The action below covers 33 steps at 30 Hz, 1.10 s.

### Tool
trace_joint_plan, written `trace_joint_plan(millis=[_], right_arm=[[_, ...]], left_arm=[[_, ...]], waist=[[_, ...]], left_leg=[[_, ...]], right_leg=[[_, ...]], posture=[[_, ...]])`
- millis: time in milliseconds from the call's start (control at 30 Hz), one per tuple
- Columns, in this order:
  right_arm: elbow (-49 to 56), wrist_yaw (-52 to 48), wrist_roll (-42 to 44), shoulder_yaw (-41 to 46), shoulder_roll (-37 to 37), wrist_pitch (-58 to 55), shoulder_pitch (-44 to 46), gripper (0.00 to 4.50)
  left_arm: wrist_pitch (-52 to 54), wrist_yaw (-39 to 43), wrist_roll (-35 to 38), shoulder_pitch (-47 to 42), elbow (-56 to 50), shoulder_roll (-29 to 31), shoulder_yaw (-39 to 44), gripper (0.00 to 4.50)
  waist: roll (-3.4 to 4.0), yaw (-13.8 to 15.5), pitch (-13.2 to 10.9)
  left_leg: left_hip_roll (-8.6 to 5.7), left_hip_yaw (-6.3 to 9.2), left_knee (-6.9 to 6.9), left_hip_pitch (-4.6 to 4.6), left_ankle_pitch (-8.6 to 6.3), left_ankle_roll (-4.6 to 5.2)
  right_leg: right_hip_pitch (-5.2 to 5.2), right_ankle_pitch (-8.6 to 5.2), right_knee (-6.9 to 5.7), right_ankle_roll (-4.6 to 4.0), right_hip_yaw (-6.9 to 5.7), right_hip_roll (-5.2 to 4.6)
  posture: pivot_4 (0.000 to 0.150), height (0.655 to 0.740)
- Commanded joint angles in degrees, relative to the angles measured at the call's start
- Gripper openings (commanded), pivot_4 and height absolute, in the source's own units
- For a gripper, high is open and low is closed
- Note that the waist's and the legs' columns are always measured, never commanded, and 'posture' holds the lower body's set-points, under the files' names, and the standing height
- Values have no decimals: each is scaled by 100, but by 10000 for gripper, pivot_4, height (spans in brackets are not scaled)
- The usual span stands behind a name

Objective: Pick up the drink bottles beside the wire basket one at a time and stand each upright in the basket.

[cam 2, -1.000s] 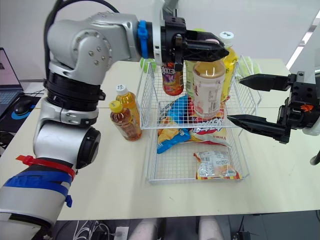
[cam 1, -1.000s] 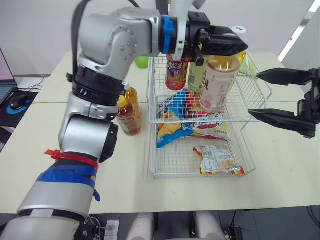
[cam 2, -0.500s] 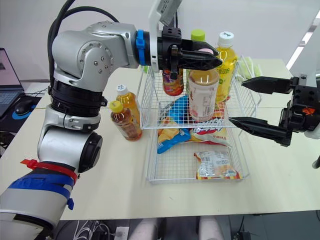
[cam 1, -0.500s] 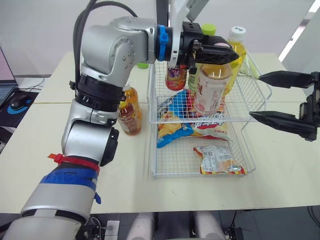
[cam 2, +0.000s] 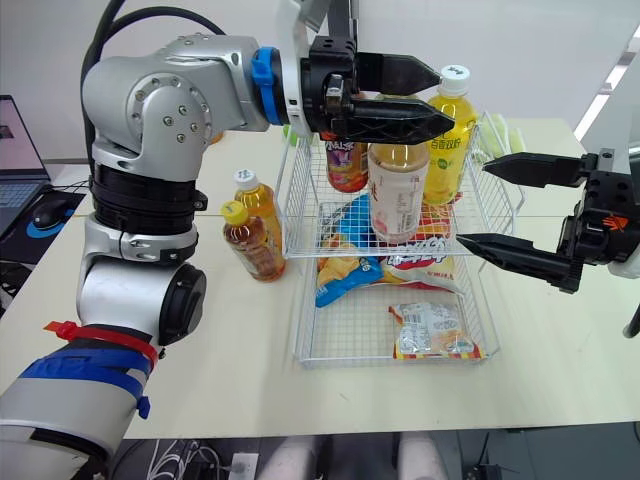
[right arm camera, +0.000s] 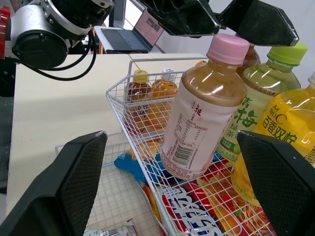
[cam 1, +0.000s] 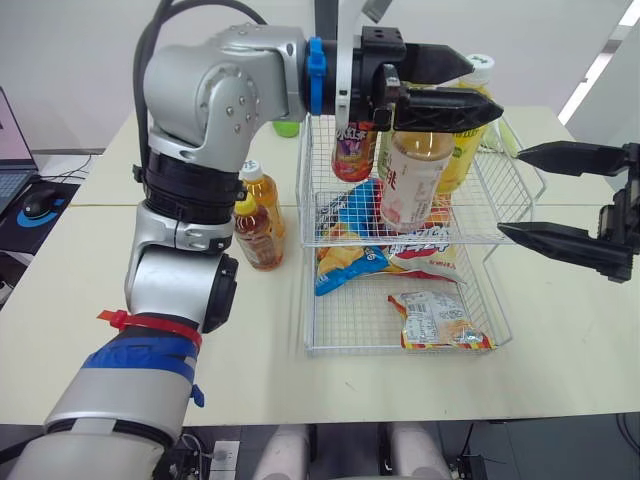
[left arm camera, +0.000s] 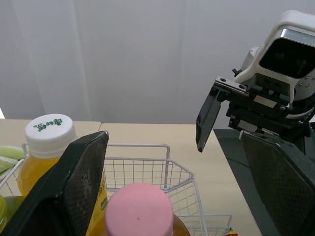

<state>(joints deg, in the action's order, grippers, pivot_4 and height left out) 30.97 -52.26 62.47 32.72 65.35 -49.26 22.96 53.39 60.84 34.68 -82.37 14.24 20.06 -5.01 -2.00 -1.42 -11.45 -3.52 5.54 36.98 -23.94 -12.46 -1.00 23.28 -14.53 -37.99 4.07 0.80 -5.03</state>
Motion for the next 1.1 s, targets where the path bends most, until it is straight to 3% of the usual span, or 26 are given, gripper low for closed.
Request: trace_joint_plan(millis=[33, 333, 433, 700, 1100], right_arm=[[64, 68, 88, 243, 71, 81, 0, 45000], [49, 78, 64, 194, 68, 116, 5, 45000], [45, 90, 64, 181, 72, 117, 16, 45000], [59, 146, 63, 173, 65, 134, 26, 45000], [5, 106, -27, 254, 106, 146, -25, 45000]], left_arm=[[-12, -80, -162, -101, -29, 87, -38, 44563], [389, -241, -152, -78, 60, 74, 13, 44563], [382, -236, -190, -71, 86, 81, -4, 39027], [402, -130, -195, -32, 69, 91, -80, 14160], [382, -32, -90, -90, -44, 26, 1, 13954]], waist=[[0, -2, 0], [0, -4, 0], [0, -4, 0], [0, -4, 0], [0, -2, 0]], left_leg=[[0, 0, 0, 0, 0, 0], [0, 0, 0, 1, 0, 0], [0, 0, 0, 1, 0, 0], [0, 0, 0, 2, 0, 0], [0, 0, 0, 1, 0, 0]], right_leg=[[0, 0, 0, 0, 0, 0], [0, 0, 0, 0, 0, 0], [0, 0, -1, 0, 1, 0], [0, 0, 0, 0, 1, 0], [0, 0, 0, 0, 1, 0]], posture=[[1500, 7400], [1500, 7400], [1500, 7400], [1500, 7400], [1500, 7400]])
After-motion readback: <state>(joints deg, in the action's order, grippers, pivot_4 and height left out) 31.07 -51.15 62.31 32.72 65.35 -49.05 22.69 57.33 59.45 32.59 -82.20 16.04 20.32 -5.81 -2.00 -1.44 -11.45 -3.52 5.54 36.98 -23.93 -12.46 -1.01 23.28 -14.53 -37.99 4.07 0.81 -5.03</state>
